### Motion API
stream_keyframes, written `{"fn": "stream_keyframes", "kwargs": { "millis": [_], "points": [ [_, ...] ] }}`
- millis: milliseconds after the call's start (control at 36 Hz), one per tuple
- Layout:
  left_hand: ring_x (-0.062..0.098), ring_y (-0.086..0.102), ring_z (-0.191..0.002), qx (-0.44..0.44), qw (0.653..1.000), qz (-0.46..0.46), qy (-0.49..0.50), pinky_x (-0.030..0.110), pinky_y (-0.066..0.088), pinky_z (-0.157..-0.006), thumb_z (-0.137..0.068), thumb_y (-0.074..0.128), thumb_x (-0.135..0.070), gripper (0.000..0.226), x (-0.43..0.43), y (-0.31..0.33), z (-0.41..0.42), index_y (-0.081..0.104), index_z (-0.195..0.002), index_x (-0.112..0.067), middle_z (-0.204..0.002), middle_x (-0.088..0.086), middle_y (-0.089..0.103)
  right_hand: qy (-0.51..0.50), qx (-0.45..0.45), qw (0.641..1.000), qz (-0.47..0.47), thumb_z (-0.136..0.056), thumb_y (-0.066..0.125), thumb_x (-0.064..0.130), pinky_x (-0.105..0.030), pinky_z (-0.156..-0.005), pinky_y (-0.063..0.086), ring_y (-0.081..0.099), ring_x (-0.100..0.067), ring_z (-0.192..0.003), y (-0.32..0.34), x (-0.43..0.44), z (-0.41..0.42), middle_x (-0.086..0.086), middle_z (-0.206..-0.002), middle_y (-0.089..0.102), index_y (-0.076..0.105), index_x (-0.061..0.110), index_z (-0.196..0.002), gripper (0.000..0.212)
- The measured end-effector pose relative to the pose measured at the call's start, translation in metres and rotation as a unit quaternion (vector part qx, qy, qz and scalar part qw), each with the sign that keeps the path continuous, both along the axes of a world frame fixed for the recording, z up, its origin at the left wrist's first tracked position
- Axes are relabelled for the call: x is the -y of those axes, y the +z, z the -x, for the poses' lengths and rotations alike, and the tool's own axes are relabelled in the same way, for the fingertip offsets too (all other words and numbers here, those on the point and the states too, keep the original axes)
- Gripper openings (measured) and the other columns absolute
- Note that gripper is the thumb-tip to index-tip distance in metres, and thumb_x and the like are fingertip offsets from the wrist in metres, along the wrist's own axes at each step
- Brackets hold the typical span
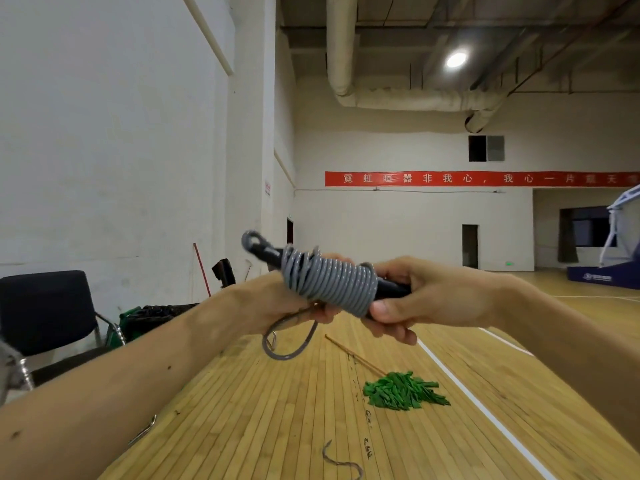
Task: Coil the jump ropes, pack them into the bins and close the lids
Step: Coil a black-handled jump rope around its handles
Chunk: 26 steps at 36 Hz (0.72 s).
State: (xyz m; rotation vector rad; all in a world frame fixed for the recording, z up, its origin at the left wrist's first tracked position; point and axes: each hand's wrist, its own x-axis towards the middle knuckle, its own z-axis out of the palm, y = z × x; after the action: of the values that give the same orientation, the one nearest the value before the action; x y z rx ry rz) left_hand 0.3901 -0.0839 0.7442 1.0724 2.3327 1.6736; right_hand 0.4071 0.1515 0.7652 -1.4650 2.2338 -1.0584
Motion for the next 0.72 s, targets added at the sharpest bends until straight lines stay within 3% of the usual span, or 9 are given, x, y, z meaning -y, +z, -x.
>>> {"fn": "stream_keyframes", "kwargs": {
  "millis": [83, 139, 278, 444, 500, 556, 611, 722],
  "points": [
    [0.008, 0.056, -0.06, -0.009, 0.998, -0.01, 0.059, 0.019, 0.048, -0.056, -0.103, 0.049, -0.013, 0.017, -0.008, -0.006, -0.006, 0.061, -0.093, -0.006, -0.071, 0.0, 0.063, -0.052, -0.006, 0.997, 0.053, -0.093, 0.06, 0.02, -0.024, -0.063, 0.052, 0.056, -0.012, -0.07, 0.0, -0.001, 0.006, -0.003, -0.084, 0.062, 0.057, 0.002, -0.111, 0.026],
    [0.01, 0.058, -0.058, 0.014, 0.997, -0.035, 0.069, 0.019, 0.048, -0.053, -0.102, 0.052, -0.02, 0.017, -0.012, -0.01, -0.005, 0.062, -0.096, -0.008, -0.071, 0.002, 0.065, -0.093, -0.013, 0.993, 0.076, -0.087, 0.063, 0.026, -0.023, -0.062, 0.052, 0.056, -0.012, -0.069, -0.002, -0.001, 0.011, -0.001, -0.081, 0.062, 0.059, 0.005, -0.108, 0.029],
    [0.014, 0.06, -0.064, 0.061, 0.989, -0.076, 0.108, 0.025, 0.049, -0.057, -0.102, 0.054, -0.011, 0.015, -0.015, -0.022, 0.005, 0.065, -0.109, -0.005, -0.084, 0.008, 0.067, -0.182, -0.061, 0.977, 0.087, -0.097, 0.063, 0.015, -0.024, -0.061, 0.053, 0.057, -0.011, -0.066, -0.019, 0.008, 0.032, -0.002, -0.079, 0.061, 0.061, 0.008, -0.107, 0.013],
    [0.014, 0.059, -0.074, 0.102, 0.982, -0.087, 0.13, 0.026, 0.045, -0.063, -0.096, 0.058, -0.004, 0.014, -0.011, -0.037, 0.016, 0.07, -0.103, -0.006, -0.101, 0.01, 0.07, -0.269, -0.166, 0.946, 0.065, -0.097, 0.064, 0.016, -0.025, -0.051, 0.049, 0.053, -0.008, -0.058, -0.048, 0.031, 0.064, -0.002, -0.082, 0.059, 0.049, 0.014, -0.12, 0.027],
    [0.016, 0.059, -0.079, 0.138, 0.974, -0.103, 0.147, 0.028, 0.045, -0.066, -0.094, 0.061, -0.009, 0.006, -0.006, -0.045, 0.026, 0.067, -0.095, -0.01, -0.102, 0.01, 0.071, -0.305, -0.213, 0.928, 0.031, -0.099, 0.062, 0.026, -0.018, -0.053, 0.042, 0.052, -0.005, -0.063, -0.063, 0.041, 0.077, 0.005, -0.087, 0.057, 0.043, 0.021, -0.124, 0.032],
    [0.015, 0.06, -0.079, 0.177, 0.961, -0.119, 0.178, 0.027, 0.045, -0.066, -0.095, 0.063, -0.02, 0.014, 0.0, -0.053, 0.035, 0.067, -0.105, -0.01, -0.106, 0.011, 0.074, -0.337, -0.273, 0.901, -0.001, -0.1, 0.059, 0.032, -0.016, -0.057, 0.041, 0.051, -0.005, -0.072, -0.079, 0.052, 0.089, 0.006, -0.094, 0.058, 0.039, 0.025, -0.117, 0.028],
    [0.014, 0.06, -0.076, 0.21, 0.943, -0.121, 0.226, 0.025, 0.045, -0.063, -0.096, 0.063, -0.032, 0.031, 0.008, -0.065, 0.048, 0.065, -0.117, -0.01, -0.112, 0.015, 0.074, -0.348, -0.315, 0.883, -0.015, -0.1, 0.059, 0.03, -0.024, -0.065, 0.045, 0.053, -0.009, -0.077, -0.101, 0.065, 0.106, 0.001, -0.101, 0.06, 0.038, 0.023, -0.113, 0.025],
    [0.015, 0.058, -0.073, 0.279, 0.905, -0.116, 0.3, 0.023, 0.046, -0.056, -0.096, 0.059, -0.051, 0.049, 0.028, -0.101, 0.076, 0.06, -0.121, -0.008, -0.115, 0.018, 0.07, -0.34, -0.374, 0.855, -0.114, -0.102, 0.056, 0.025, -0.037, -0.068, 0.053, 0.06, -0.022, -0.084, -0.155, 0.097, 0.138, -0.004, -0.106, 0.061, 0.034, 0.018, -0.12, 0.03]
  ]
}}
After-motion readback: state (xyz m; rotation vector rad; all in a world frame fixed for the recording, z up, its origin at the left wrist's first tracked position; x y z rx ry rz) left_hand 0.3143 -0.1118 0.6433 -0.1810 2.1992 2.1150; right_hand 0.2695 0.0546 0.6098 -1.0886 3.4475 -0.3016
